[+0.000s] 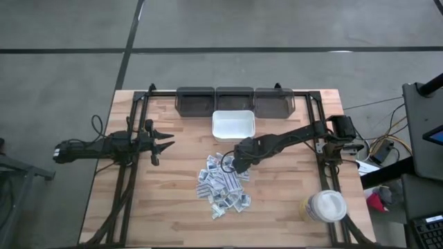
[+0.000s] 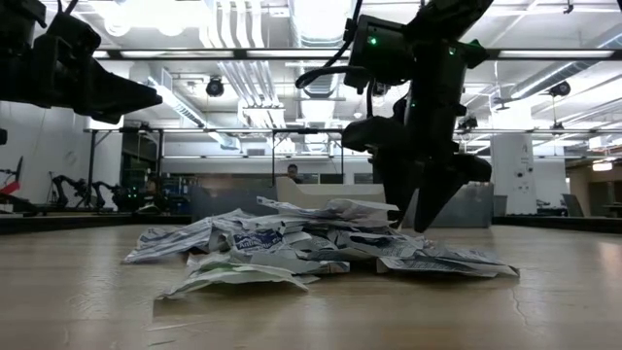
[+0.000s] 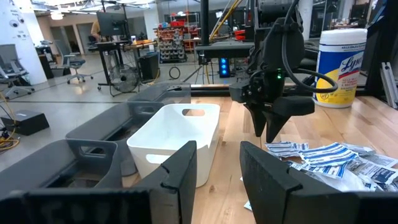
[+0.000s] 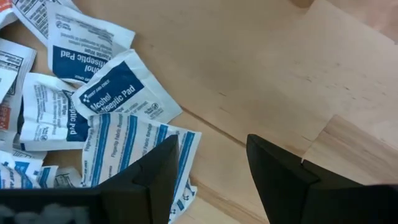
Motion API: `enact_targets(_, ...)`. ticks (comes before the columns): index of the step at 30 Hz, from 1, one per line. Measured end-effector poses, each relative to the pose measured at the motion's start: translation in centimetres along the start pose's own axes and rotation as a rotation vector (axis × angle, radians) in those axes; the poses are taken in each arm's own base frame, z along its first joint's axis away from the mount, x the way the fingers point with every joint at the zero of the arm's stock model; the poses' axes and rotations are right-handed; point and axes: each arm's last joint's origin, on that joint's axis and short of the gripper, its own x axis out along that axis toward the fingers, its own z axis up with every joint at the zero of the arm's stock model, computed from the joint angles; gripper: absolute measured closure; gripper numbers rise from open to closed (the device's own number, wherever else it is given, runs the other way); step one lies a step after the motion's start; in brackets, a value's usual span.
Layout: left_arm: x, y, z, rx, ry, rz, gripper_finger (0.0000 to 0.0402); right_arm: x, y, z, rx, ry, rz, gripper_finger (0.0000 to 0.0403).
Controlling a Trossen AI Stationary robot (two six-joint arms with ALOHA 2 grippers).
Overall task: Pick & Place First Aid Supplies
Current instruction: Put the blue bandage into the middle black bin
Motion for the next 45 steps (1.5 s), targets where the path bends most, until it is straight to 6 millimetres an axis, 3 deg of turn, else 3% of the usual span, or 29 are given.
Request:
enact_targets(12,0.0,0.0,0.0,0.0,0.0,0.0,0.0278,0.0,0.4,0.2,0.004,-0.018,0.037,0.0218)
enact_targets(26,0.0,0.0,0.0,0.0,0.001,0.0,0.0278,2.4,0.9,0.1,-0.007,0.022,-0.045,0.0223)
enact_targets(45,0.0,0.0,0.0,0.0,0.001,0.0,0.0278,1.6,1.2,0.3,-0.011,0.038,-0.076,0.0315)
